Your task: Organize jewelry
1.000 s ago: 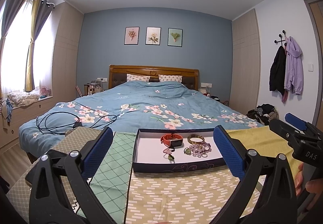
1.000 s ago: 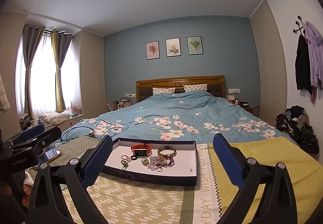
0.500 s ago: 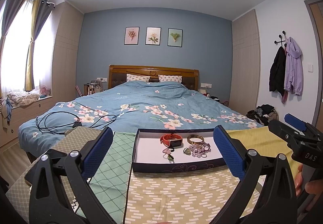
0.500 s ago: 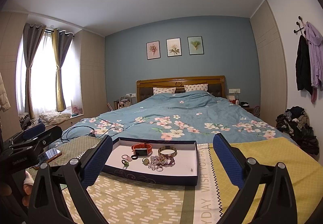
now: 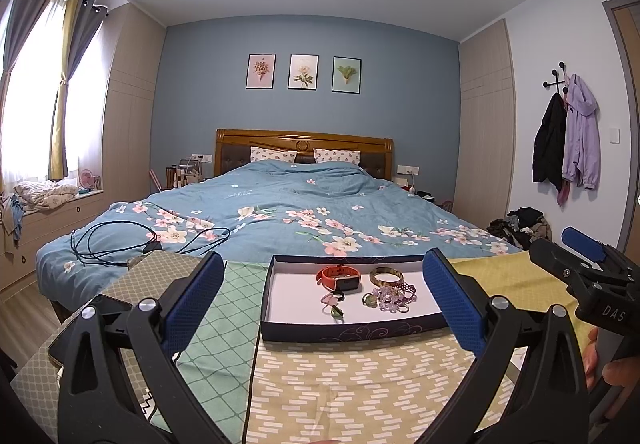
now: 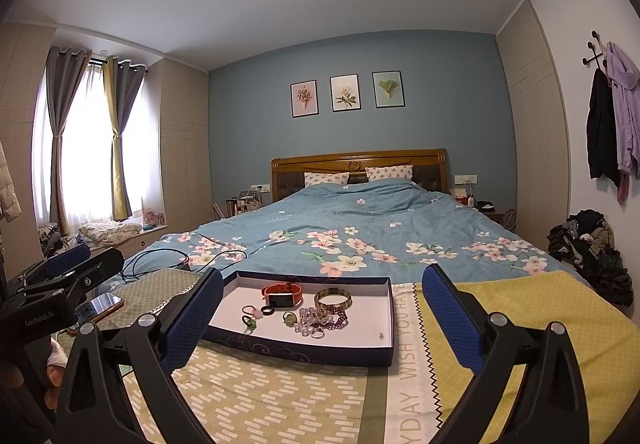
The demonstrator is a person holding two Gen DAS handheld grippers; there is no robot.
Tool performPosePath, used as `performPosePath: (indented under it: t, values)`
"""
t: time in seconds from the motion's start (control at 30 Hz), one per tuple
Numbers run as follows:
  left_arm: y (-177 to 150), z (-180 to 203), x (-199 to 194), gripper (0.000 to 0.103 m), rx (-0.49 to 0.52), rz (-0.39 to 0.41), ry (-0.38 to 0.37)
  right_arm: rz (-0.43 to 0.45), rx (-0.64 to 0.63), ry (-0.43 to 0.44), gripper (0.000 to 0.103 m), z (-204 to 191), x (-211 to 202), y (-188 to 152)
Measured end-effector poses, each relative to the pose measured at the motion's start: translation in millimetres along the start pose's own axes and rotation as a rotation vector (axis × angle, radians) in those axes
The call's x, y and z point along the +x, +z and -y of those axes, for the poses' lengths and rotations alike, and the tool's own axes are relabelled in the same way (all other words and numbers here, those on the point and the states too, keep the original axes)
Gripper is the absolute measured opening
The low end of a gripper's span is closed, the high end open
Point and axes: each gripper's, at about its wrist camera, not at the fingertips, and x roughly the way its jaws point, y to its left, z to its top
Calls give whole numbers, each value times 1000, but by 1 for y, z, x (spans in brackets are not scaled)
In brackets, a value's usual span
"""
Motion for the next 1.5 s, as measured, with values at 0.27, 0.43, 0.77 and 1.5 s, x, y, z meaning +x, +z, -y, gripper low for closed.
performPosePath:
  t: [0.27,0.43,0.77,1.5]
  values:
    - [0,2,0,98,-1,0,-2,1,2,2,96,1,-1,-1]
    - [0,1,0,98,-2,-1,-4,-1,0,1,96,-1,-1,-2]
    - [-1,4,0,98,-2,0,-4,-1,1,2,96,-1,-2,-2]
    - [-1,5,0,98,-7,0,-9,-9,0,4,96,-2,2,-1]
